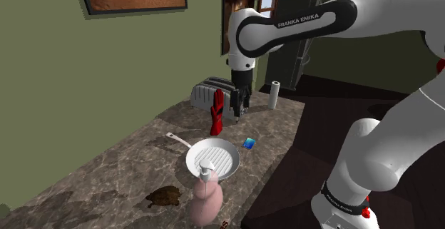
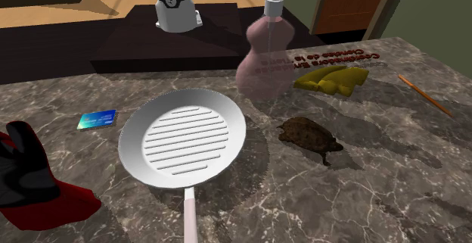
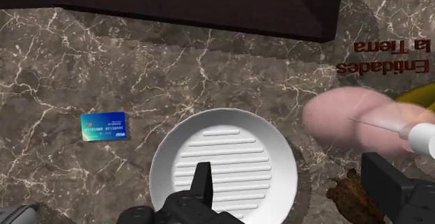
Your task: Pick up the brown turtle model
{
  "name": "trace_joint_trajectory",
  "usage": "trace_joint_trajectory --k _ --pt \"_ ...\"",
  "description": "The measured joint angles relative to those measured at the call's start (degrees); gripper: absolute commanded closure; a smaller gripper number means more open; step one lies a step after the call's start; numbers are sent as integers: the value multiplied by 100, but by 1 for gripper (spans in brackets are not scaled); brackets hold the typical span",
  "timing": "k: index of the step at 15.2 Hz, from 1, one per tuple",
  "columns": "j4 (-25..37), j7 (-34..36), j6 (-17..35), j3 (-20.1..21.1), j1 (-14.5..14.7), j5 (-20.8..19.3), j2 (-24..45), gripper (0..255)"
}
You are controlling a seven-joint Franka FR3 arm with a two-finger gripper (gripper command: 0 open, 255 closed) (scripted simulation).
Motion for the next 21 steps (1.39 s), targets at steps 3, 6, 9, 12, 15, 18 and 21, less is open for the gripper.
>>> trace_joint_trajectory --k 3,6,9,12,15,18,21 --pt "223 -44 328 152 135 10 583 0" --pt "491 -84 649 301 262 -14 1211 0" --pt "850 -125 849 424 371 -82 1811 0" --pt "1231 -153 1039 541 485 -178 2417 0" --pt "1614 -173 1225 644 608 -301 3036 0" --pt "2074 -163 1318 739 756 -446 3638 0" --pt "2681 -140 1319 816 930 -611 4295 0"
